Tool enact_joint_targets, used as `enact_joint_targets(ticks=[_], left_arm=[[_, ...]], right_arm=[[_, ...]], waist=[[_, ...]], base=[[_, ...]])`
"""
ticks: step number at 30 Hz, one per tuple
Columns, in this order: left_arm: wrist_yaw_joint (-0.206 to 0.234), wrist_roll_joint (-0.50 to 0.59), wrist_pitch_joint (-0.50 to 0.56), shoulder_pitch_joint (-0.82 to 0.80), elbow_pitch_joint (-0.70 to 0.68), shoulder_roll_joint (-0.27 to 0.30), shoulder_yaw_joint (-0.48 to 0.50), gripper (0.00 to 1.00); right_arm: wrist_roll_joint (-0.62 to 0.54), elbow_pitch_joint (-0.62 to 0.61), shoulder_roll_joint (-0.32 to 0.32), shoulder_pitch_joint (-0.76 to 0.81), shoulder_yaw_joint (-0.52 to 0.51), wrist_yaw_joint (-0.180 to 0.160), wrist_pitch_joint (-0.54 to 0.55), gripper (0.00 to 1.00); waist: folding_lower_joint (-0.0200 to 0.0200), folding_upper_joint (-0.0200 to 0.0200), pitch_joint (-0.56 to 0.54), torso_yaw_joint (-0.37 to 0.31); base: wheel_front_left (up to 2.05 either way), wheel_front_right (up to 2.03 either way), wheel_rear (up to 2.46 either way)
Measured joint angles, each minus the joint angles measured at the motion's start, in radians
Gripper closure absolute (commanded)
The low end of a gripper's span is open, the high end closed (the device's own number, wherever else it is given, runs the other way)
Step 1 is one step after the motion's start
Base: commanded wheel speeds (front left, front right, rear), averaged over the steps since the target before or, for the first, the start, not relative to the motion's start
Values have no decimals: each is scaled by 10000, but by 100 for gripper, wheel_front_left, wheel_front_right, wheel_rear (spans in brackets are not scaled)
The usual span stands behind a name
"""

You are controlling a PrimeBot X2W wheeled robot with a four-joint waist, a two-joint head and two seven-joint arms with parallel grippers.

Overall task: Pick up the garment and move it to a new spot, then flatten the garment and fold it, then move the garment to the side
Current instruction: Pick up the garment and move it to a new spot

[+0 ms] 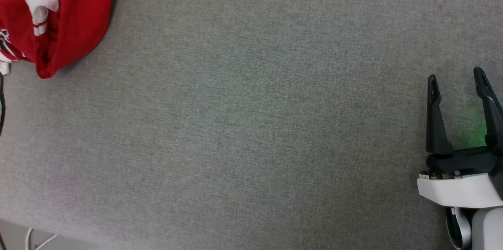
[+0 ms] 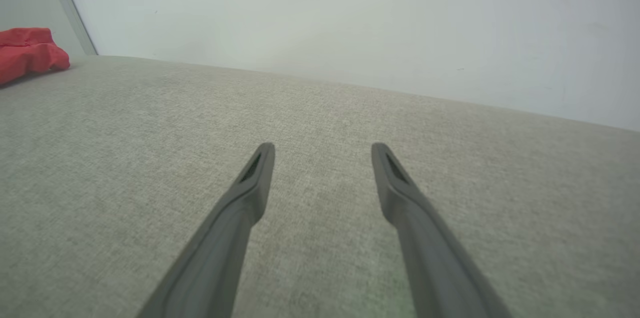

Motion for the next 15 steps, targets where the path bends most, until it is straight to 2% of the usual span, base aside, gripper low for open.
enact_joint_targets(ticks=[3,9,15], left_arm=[[0,-1118,1615,-4,-73,477,-943,0],[0,-2940,3841,18,-263,1168,-2073,0],[0,-3674,4715,44,221,1258,-2867,0]], right_arm=[[-73,-104,0,-123,67,0,0,0],[-163,-221,2,-205,111,0,-4,0],[-176,-295,2,-349,173,4,-15,0]], waist=[[0,1,206,-94],[-1,0,559,-284],[-1,0,945,-519]], base=[[0,0,0],[0,0,0],[0,0,0]])
